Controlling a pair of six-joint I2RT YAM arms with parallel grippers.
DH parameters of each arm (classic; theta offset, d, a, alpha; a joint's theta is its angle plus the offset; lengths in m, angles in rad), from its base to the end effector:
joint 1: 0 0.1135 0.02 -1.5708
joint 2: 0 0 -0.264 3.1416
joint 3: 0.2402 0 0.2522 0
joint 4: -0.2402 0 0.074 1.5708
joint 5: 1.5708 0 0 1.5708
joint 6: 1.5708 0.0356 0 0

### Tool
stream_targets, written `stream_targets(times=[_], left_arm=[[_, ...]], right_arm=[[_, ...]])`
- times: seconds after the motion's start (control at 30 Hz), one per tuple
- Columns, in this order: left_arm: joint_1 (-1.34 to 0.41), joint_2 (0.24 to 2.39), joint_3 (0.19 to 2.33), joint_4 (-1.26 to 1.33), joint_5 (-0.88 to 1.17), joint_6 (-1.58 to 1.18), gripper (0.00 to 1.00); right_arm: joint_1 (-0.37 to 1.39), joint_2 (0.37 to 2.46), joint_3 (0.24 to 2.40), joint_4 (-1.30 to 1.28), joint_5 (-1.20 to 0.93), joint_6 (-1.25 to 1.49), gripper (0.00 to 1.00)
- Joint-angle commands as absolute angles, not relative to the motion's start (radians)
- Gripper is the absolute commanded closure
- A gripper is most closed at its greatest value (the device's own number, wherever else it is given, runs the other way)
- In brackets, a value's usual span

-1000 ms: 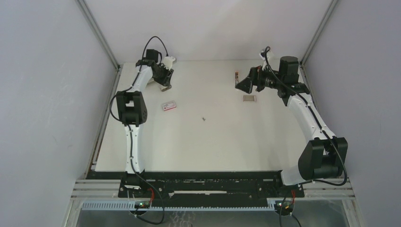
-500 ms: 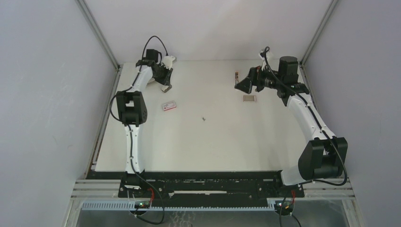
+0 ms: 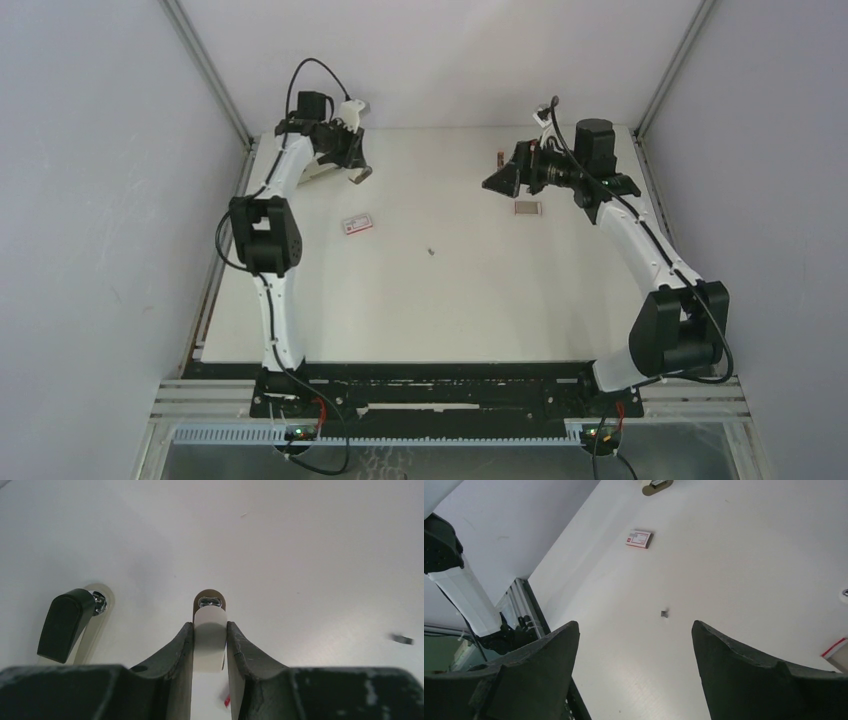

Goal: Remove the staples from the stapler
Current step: Pick up the staple from the center of the board, then adjust the staple at the center of the board.

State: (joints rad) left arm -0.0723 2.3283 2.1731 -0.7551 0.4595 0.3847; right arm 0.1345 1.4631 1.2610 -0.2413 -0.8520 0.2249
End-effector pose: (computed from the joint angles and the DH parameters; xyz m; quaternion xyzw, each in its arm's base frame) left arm 0.5152 -0.0531 0.2431 0.2806 0.8804 -0.1637 0.3454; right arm 0.3251 0.0710 0.3438 -0.1858 0.7789 0.4306 0.4163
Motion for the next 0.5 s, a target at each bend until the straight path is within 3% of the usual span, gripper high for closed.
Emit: stream_targets(times=[0.0,0.47], left_arm=[[-0.087,2.146,2.09,-0.718,0.621,0.363,1.0],[-0.252,1.812,1.706,-0.743,0.78,0.45,1.0]], right_arm=[[0.147,1.506,1.264,-0.147,-0.879,0.369,0.18],[0.218,1.666,1.264,-0.019,-0.95,0.648,0.23]])
